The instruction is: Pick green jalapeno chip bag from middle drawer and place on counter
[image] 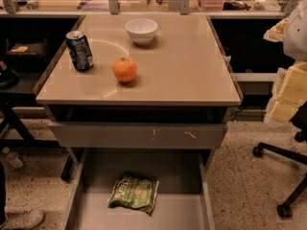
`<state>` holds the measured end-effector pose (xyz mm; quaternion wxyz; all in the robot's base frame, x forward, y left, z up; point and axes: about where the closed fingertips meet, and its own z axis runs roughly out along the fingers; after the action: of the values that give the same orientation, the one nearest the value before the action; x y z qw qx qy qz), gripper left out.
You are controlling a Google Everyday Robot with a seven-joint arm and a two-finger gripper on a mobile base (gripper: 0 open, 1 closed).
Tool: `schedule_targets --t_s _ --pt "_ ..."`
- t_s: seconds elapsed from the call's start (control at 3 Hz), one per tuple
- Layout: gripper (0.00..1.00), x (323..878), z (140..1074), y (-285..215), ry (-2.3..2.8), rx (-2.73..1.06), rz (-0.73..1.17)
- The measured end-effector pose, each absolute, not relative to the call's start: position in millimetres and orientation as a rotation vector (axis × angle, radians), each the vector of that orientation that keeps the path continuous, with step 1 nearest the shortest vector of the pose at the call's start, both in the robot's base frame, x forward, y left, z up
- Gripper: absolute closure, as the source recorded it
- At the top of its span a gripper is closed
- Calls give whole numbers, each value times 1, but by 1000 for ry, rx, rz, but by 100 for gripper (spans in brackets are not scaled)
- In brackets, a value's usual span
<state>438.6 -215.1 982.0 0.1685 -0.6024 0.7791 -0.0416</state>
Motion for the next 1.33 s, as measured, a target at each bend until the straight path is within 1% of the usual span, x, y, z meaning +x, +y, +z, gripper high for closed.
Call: schedule_targets --t_s 0.67,1.0,1.33 --pt "0 438 971 -217 2230 -1705 -150" --pt "0 429 927 -213 2267 -1682 -109" --pt "0 414 856 -206 2312 -1698 -27"
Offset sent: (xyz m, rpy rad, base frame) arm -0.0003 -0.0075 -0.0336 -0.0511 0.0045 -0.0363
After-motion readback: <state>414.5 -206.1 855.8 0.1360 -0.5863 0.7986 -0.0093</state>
